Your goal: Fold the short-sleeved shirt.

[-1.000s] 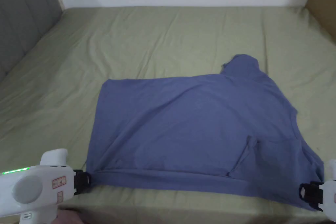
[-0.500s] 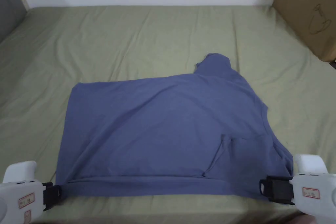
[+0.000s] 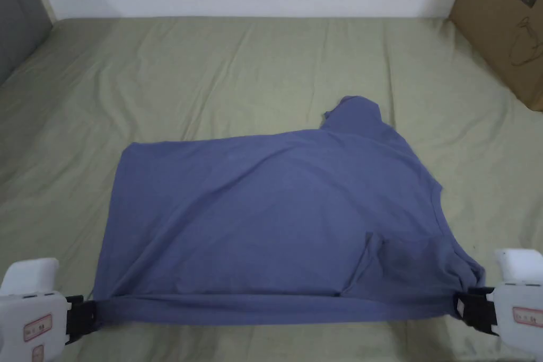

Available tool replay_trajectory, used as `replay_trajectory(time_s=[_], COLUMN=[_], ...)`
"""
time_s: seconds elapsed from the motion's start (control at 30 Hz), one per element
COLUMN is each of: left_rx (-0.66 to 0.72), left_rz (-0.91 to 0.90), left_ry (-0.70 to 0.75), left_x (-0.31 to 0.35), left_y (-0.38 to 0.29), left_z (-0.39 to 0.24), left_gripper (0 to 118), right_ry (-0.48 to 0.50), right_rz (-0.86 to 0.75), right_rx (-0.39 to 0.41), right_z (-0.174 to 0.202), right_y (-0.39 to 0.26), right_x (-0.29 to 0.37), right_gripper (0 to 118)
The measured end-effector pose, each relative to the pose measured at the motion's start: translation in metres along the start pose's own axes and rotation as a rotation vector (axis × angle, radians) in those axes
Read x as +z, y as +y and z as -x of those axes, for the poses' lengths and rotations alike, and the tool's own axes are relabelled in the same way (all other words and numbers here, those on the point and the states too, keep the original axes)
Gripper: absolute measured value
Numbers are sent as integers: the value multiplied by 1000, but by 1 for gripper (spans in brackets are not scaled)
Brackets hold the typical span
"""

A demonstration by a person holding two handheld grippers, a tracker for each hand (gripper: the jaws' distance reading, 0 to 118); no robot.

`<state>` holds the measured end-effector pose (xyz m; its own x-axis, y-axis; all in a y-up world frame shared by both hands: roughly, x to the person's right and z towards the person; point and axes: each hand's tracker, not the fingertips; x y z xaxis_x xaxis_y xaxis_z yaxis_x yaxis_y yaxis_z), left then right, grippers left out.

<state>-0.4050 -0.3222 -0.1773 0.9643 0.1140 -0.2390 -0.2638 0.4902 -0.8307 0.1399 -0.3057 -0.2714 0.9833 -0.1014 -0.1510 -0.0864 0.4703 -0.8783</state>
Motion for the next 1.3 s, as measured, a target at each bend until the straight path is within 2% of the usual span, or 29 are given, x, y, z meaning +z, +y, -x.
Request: replay_trajectory(time_s=[0.2,0.33,0.37,0.4,0.47,0.5,0.53,0.6,0.67,0.7,0.73,0.77,0.8,0.93,1.07,1.17,1.2,1.3], left_rx=[-55,-112,-115,-132,-139,-136,-126,-73,-22,-4,24,46,48,34,96,116,114,75], left_rz=[-41,8,23,28,50,55,26,-15,-22,-39,-67,-68,-64,-47,-105,-45,-49,16], left_ry=[11,31,62,64,142,159,138,55,47,24,-5,-37,-39,-6,15,14,7,46], left_x=[1,-49,-58,-66,-74,-74,-66,-48,-34,-26,-16,-15,-12,-13,-14,-35,-42,-66], left_y=[45,97,103,107,110,108,104,100,91,85,75,68,61,29,26,35,37,39], left_z=[-9,-19,-26,-27,-29,-28,-27,-22,-14,-12,-10,-3,0,1,1,5,5,-1], left_gripper=[9,9,15,40,98,113,111,110,108,95,72,36,1,1,3,71,82,82], right_ry=[-11,-7,2,-14,-98,-88,-73,-50,-47,-45,-65,-83,-89,-51,-46,-44,-36,-36], right_rz=[-46,23,58,81,70,58,51,16,-3,-22,-40,-54,-62,-60,-34,-42,-43,-46], right_rx=[-4,-12,-22,-26,3,6,2,-21,-16,-5,5,13,11,-38,-80,-108,-109,-103], right_z=[-1,-4,-4,-4,-2,-4,-7,-14,-16,-17,-16,-16,-16,-17,-18,-16,-16,-11], right_y=[78,124,131,135,138,138,138,134,123,116,106,95,84,42,25,22,22,20], right_x=[-17,-68,-80,-88,-93,-90,-86,-71,-55,-48,-40,-34,-32,-27,-29,-28,-27,-25], right_gripper=[9,9,14,29,63,80,84,84,80,64,37,9,2,0,0,0,0,0])
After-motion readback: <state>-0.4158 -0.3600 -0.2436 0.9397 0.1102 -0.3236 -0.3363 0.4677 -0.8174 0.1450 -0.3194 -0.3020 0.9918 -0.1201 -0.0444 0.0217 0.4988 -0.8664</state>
